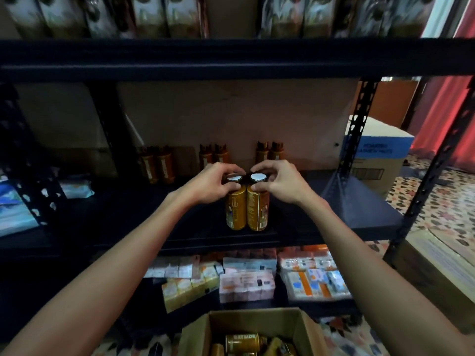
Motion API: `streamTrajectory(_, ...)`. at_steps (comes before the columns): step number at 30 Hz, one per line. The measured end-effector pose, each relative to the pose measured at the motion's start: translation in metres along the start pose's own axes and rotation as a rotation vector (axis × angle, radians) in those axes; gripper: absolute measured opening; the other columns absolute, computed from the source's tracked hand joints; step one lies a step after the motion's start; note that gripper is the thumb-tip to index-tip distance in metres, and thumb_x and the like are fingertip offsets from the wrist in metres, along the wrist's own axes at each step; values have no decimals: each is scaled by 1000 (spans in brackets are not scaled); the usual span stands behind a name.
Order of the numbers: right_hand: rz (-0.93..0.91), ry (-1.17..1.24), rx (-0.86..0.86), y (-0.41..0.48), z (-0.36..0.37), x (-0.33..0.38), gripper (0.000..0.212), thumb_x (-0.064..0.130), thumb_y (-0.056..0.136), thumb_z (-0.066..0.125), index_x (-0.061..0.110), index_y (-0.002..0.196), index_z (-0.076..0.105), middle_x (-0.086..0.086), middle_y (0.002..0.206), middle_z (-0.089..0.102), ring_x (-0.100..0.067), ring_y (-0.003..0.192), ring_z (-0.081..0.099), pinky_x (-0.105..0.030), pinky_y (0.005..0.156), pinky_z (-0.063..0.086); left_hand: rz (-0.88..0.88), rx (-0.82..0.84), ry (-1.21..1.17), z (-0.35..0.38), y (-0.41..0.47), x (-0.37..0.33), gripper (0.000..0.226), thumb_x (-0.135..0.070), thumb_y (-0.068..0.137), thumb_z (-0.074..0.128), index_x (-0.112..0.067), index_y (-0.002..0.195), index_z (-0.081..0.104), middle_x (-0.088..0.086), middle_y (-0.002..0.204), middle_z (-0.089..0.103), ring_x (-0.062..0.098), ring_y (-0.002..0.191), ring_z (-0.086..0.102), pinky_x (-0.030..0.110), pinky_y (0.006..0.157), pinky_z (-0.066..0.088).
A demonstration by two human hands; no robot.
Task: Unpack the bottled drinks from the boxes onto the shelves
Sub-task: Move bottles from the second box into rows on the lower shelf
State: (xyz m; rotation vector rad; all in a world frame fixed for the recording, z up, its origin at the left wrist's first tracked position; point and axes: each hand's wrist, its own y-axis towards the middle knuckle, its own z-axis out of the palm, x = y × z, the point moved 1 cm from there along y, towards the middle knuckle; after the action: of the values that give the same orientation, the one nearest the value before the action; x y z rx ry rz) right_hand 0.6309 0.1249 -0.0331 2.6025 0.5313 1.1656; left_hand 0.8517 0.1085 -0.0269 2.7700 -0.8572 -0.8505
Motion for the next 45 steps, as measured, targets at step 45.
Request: streamTrajectory(45, 55, 176, -95, 6, 46, -34, 24, 23, 95, 70, 26, 118, 62, 1, 67, 55, -1, 42, 45, -12, 46, 37, -263, 251, 246, -4, 46, 2, 69, -32, 87, 74, -26, 148, 41, 5, 153, 40, 26, 138, 42, 43, 109, 43)
